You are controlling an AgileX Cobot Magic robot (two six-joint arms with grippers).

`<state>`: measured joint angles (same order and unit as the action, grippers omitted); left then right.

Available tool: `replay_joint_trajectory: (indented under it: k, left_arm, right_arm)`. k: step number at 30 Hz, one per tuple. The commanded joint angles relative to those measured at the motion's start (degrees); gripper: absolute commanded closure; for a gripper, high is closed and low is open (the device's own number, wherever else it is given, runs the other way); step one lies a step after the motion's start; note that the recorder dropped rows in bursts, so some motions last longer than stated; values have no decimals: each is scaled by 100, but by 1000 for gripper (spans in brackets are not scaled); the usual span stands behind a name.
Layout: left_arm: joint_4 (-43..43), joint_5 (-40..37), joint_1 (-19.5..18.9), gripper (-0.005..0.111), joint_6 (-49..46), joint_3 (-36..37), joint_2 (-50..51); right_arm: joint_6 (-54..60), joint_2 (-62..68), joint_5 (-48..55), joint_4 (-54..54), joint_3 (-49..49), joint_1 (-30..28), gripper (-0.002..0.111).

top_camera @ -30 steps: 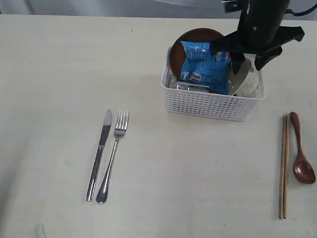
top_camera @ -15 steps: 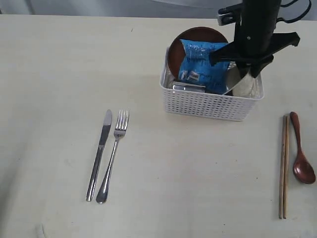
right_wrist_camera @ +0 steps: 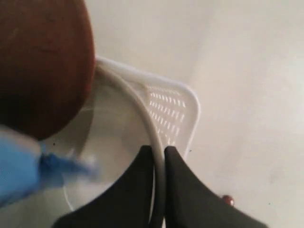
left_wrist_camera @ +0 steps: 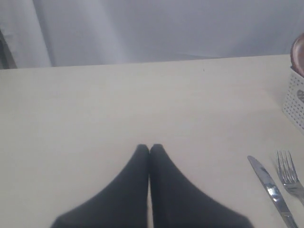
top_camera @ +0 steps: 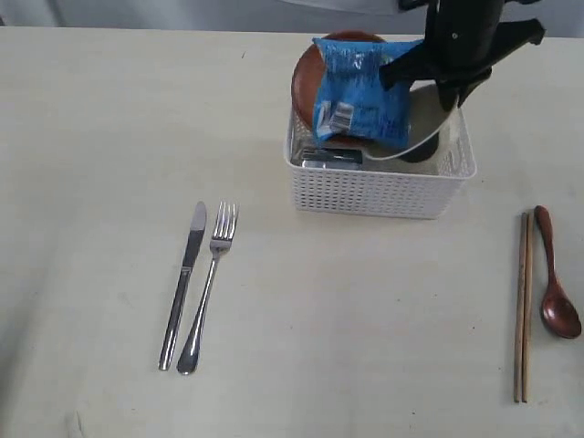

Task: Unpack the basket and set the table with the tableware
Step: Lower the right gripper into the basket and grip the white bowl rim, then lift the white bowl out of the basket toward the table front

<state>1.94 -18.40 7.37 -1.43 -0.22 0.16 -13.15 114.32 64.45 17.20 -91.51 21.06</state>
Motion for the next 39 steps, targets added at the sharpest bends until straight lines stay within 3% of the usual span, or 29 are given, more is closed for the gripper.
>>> replay_joint_trajectory:
  k: [1,11,25,39]
  left_arm:
    - [-20,9,-16,107,-33,22,-16]
    - [-20,9,-16,107,-33,22,-16]
    - [-20,9,-16,107,-33,22,-16]
    - [-20,9,-16,107,-33,22,-16]
  right_arm:
    - [80,-58,106,629,-312,-15,109]
    - [529,-36,551,1044,-301,-1,109]
    - [571,-36,551,3390,-301,700,109]
    - [1116,-36,551,3633,-130,773,109]
